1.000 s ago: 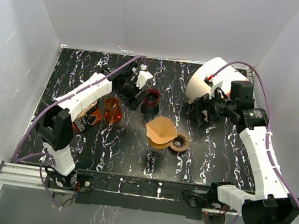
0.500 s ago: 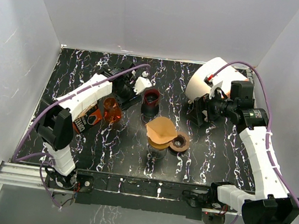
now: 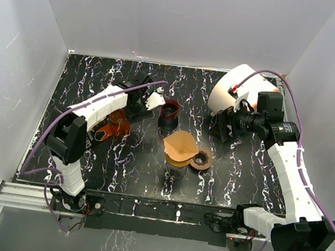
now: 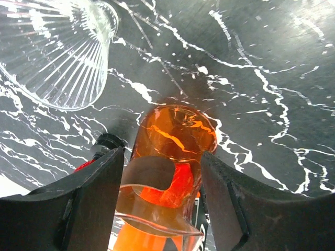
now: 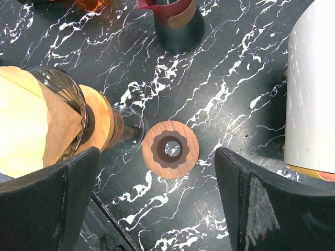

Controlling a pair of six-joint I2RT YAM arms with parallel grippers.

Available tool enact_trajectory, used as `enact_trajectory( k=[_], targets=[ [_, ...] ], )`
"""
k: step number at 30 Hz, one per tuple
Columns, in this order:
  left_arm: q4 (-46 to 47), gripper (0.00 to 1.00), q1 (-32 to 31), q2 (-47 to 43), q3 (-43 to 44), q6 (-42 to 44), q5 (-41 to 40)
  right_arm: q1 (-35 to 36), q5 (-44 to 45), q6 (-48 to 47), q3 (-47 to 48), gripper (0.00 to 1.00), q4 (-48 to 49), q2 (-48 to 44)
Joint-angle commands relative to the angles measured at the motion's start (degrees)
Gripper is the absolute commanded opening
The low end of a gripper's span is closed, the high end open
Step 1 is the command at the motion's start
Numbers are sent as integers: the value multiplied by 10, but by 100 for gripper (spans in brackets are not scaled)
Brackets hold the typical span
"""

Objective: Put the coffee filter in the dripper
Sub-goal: Move the coffee server to the center of the board.

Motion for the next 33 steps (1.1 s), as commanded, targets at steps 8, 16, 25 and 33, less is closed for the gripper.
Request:
enact_trajectory(
  k=[8, 16, 25, 33],
  targets=[
    [34, 58, 69, 11, -14, 45, -29, -4, -2, -4, 2, 90, 23, -8],
    [69, 59, 102, 31, -10, 43, -34, -4, 0, -4, 2, 90, 21, -6],
    [47, 71, 120, 30, 58, -25, 28, -4, 1, -5, 2, 90, 19, -4],
    [43, 81, 120, 6, 125, -142, 150, -4, 3, -6, 7, 90, 20, 6]
  ],
)
